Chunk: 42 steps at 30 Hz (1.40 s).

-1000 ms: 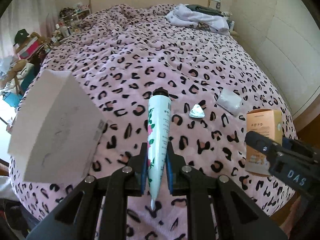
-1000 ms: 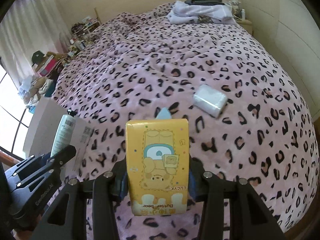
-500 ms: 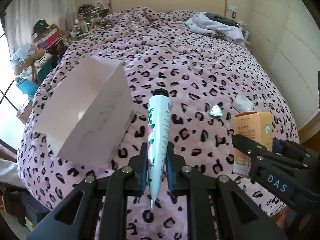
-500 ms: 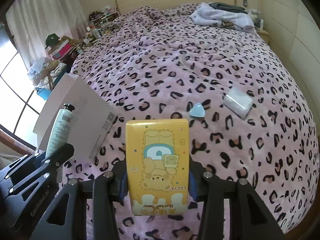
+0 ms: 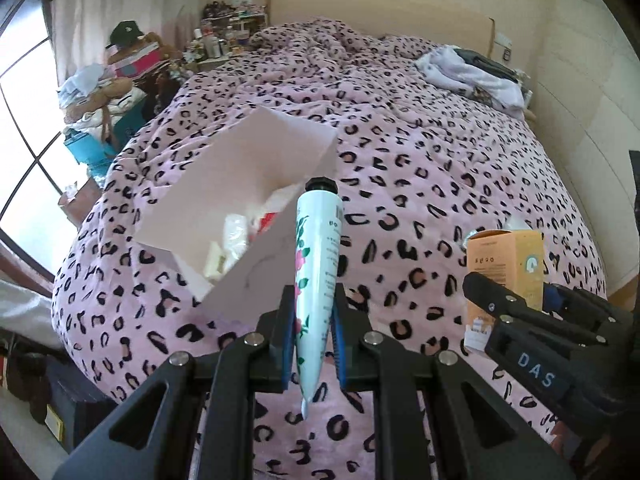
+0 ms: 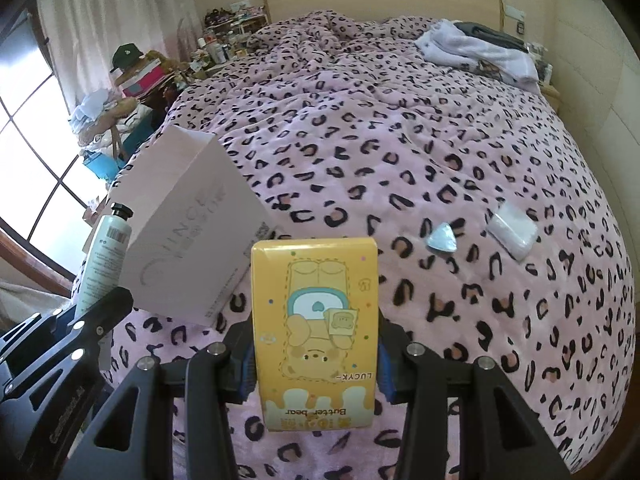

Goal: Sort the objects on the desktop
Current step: 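Carry the floral tube in left tool and yellow box in right tool to the white box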

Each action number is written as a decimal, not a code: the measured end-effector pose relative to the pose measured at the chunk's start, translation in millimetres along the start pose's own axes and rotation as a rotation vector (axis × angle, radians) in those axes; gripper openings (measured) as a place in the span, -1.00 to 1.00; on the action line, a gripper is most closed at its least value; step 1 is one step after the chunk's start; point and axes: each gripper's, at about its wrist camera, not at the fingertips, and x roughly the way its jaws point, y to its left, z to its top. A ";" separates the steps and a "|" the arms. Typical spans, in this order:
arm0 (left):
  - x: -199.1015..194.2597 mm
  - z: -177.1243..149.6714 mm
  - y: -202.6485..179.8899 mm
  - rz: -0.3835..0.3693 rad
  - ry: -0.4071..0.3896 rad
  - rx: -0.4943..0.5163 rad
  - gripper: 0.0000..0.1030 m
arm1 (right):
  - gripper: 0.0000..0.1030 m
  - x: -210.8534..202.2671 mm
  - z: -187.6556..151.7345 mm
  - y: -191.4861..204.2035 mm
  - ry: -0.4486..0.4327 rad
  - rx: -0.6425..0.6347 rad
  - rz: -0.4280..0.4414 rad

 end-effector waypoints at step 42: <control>-15.1 34.5 125.3 0.083 -0.040 -0.179 -0.68 | -0.11 92.2 108.9 152.7 0.104 -0.101 0.230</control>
